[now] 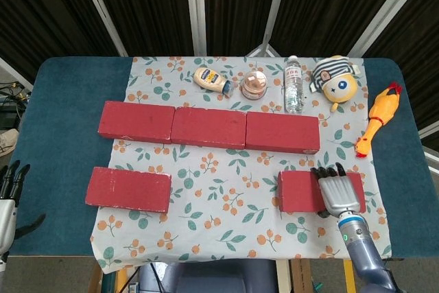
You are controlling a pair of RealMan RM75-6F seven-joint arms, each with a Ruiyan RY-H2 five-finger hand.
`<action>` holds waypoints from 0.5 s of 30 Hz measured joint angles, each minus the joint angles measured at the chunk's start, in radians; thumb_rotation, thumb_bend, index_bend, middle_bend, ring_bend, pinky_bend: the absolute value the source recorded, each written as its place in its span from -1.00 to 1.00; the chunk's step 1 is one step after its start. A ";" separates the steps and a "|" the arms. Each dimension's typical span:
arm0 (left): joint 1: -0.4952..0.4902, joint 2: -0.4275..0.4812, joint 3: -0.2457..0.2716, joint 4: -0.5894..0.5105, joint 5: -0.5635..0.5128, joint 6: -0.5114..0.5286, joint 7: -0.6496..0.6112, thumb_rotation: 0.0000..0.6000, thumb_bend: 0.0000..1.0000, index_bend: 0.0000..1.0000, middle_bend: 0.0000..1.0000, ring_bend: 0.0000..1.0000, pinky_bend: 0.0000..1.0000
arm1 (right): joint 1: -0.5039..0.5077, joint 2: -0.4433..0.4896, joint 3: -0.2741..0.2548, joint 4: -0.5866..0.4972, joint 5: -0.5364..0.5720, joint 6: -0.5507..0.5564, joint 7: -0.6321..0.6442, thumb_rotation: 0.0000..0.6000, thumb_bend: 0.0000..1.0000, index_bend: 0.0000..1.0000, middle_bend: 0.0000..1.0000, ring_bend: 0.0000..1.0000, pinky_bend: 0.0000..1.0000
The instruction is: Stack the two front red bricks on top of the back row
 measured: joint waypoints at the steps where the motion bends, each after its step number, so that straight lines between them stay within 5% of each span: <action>1: -0.002 0.000 -0.002 0.000 -0.005 -0.003 0.001 1.00 -1.00 -0.98 -1.00 -1.00 -0.75 | 0.010 0.013 0.012 -0.017 0.008 0.001 -0.004 1.00 -0.78 -0.57 -0.46 -0.63 -1.00; 8: -0.012 -0.006 -0.019 0.001 -0.047 -0.023 0.014 1.00 -1.00 -0.98 -1.00 -1.00 -0.75 | 0.127 0.115 0.132 -0.116 0.168 -0.021 -0.047 1.00 -0.78 -0.56 -0.46 -0.63 -1.00; 15: -0.020 -0.012 -0.042 0.001 -0.093 -0.032 0.030 1.00 -1.00 -0.98 -1.00 -1.00 -0.75 | 0.352 0.159 0.249 -0.127 0.529 -0.038 -0.160 1.00 -0.78 -0.55 -0.46 -0.63 -1.00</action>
